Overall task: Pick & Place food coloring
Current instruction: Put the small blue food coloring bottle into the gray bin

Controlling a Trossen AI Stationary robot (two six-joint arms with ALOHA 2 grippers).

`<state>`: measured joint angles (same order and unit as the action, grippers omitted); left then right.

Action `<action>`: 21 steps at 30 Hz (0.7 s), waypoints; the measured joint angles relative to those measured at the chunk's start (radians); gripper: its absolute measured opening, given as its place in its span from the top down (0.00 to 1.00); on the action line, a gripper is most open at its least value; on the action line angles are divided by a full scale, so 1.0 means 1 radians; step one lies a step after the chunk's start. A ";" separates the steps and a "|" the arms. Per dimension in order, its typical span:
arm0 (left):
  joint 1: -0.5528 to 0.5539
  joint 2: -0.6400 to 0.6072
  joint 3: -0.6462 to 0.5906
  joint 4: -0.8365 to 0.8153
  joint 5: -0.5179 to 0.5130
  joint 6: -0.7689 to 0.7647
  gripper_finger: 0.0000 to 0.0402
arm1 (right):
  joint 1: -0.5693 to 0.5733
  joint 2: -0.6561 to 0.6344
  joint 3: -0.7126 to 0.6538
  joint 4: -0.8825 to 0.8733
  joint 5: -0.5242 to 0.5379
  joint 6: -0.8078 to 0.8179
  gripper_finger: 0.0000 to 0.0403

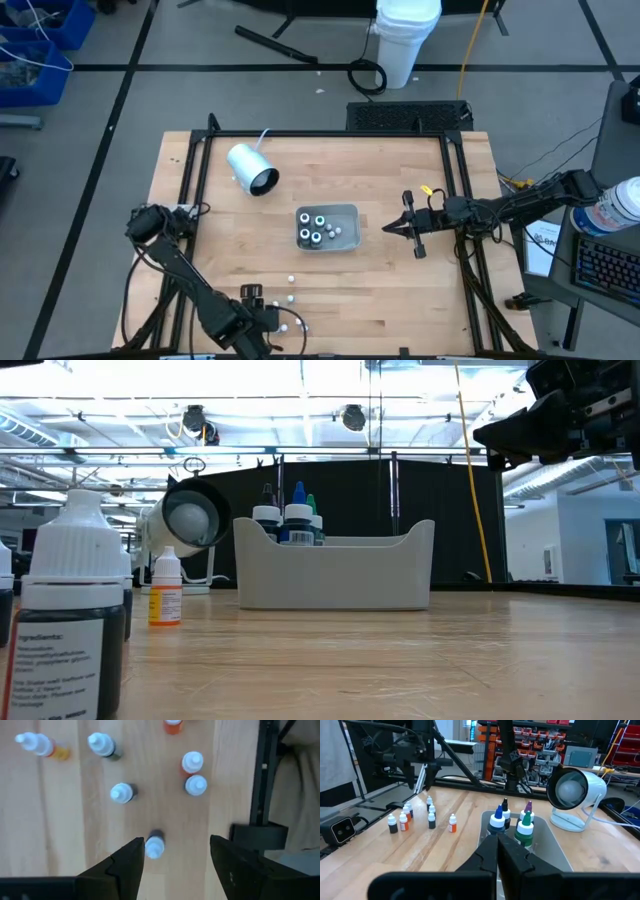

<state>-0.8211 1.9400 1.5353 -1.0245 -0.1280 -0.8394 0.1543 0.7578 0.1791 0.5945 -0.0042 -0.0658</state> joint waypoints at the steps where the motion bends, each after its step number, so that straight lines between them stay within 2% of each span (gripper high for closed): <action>1: 0.000 0.000 -0.011 0.016 0.000 0.002 0.43 | 0.000 0.000 0.000 0.000 0.000 0.000 1.00; 8: 0.003 0.000 -0.114 0.037 0.000 -0.036 0.43 | 0.000 0.000 0.000 0.000 0.000 -0.002 1.00; 15: 0.003 -0.001 -0.154 0.104 0.057 -0.032 0.43 | 0.000 0.000 0.000 0.000 0.001 -0.003 1.00; 21: 0.003 -0.002 -0.198 0.123 0.060 -0.037 0.43 | 0.000 0.000 0.000 0.000 0.001 -0.002 1.00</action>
<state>-0.8185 1.9385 1.3375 -0.9014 -0.0681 -0.8765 0.1543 0.7578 0.1791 0.5942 -0.0029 -0.0681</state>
